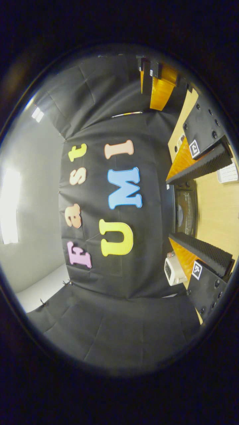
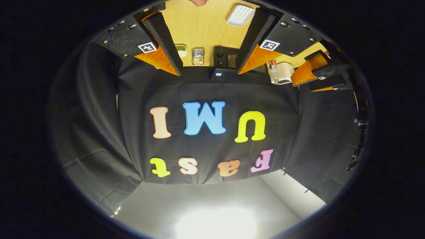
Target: Open the electric oven with the left hand, put the food in, and close the electric oven.
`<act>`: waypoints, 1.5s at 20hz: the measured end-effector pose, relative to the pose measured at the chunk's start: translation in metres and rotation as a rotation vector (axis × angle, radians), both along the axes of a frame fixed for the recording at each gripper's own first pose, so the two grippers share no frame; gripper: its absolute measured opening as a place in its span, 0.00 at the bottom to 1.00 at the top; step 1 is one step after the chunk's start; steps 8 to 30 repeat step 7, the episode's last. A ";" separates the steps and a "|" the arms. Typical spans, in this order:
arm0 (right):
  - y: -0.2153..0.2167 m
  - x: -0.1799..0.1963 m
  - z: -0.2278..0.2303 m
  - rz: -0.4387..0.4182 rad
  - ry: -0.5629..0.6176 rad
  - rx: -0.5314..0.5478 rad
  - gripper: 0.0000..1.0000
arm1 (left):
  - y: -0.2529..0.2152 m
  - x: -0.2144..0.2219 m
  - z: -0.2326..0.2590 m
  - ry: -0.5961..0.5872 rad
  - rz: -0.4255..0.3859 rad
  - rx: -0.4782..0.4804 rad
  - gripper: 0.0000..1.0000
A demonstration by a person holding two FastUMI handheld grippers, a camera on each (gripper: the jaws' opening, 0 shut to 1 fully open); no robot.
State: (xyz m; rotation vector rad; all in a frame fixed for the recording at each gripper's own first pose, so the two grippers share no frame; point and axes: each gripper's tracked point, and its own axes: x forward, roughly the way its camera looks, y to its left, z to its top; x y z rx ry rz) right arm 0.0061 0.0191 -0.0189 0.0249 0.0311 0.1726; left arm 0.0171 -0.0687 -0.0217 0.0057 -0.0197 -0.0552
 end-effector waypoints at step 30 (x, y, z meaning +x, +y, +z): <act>0.006 -0.025 0.002 -0.068 -0.002 -0.001 0.97 | 0.025 -0.028 0.028 -0.042 -0.017 0.014 1.00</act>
